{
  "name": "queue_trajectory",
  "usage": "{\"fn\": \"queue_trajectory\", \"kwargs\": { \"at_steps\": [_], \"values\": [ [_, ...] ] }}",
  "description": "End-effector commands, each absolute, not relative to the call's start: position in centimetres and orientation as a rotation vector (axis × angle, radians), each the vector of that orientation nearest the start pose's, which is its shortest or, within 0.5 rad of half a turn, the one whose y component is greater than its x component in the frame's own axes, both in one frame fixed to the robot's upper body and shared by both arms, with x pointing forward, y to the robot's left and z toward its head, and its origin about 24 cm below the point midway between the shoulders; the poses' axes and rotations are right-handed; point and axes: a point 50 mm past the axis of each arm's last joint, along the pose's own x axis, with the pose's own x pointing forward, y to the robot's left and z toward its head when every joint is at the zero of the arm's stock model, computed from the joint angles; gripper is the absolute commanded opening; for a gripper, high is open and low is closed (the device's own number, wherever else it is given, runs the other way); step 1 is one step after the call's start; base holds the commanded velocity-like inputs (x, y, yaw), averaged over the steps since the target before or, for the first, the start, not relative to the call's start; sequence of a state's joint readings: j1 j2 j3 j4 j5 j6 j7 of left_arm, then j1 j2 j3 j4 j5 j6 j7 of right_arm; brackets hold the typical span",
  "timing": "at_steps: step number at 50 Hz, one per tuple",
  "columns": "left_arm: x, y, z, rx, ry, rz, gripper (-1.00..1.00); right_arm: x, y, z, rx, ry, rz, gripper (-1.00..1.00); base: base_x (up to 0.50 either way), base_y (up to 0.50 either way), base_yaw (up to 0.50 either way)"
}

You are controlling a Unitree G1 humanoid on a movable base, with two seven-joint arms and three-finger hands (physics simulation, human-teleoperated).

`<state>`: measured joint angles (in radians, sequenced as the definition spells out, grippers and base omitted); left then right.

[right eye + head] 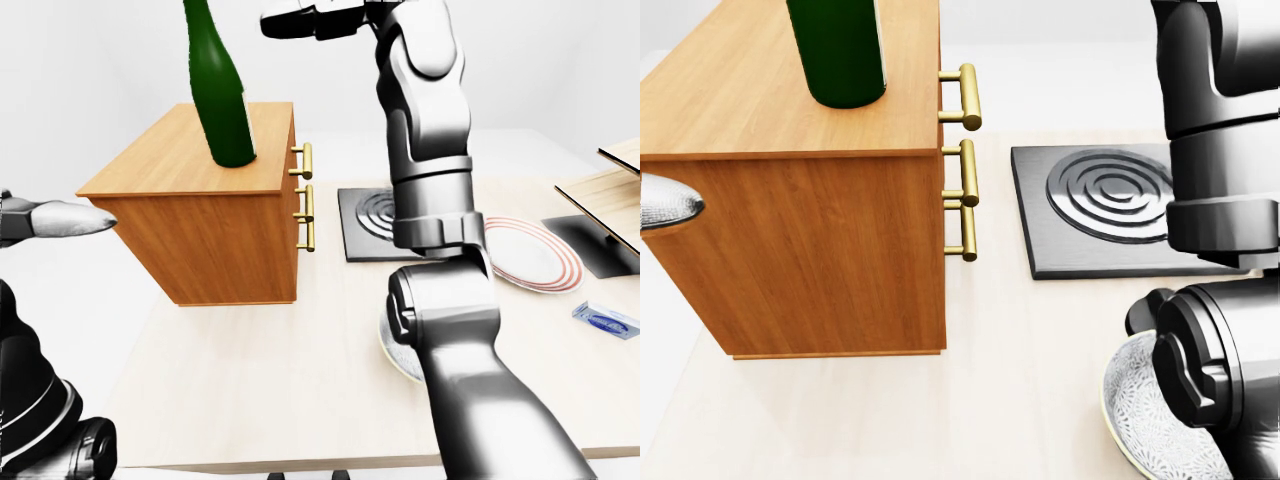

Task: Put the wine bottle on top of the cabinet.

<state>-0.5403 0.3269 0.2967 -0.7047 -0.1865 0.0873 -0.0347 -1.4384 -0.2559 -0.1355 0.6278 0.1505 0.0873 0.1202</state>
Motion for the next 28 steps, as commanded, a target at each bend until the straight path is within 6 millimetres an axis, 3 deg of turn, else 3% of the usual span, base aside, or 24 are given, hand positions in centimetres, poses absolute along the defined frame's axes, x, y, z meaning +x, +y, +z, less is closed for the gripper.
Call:
{"fn": "queue_trajectory", "kwargs": {
  "at_steps": [1,5,10,15,21,28],
  "values": [
    [20.1,19.5,36.3,0.195,-1.33,0.024,1.0,28.5,-17.4,44.2,-0.063,-1.16,0.135,1.0,0.0,0.0,0.0],
    [19.7,20.4,38.2,0.175,-1.383,0.043,1.0,24.6,-19.8,45.0,-0.048,-1.307,0.075,1.0,0.0,0.0,0.0],
    [17.9,21.2,40.6,0.141,-1.487,0.062,1.0,22.3,-21.6,45.9,-0.088,-1.373,0.036,1.0,0.0,0.0,0.0],
    [16.2,21.8,42.6,0.115,-1.564,0.054,1.0,20.8,-23.3,47.1,-0.105,-1.406,-0.005,1.0,0.0,0.0,0.0],
    [17.3,22.7,45.0,0.085,-1.53,0.084,1.0,18.9,-24.9,48.2,-0.087,-1.453,-0.049,1.0,0.0,0.0,0.0],
    [17.6,23.0,47.0,0.083,-1.521,0.105,1.0,18.1,-25.8,48.3,-0.095,-1.45,-0.078,1.0,0.0,0.0,0.0]
  ]
}}
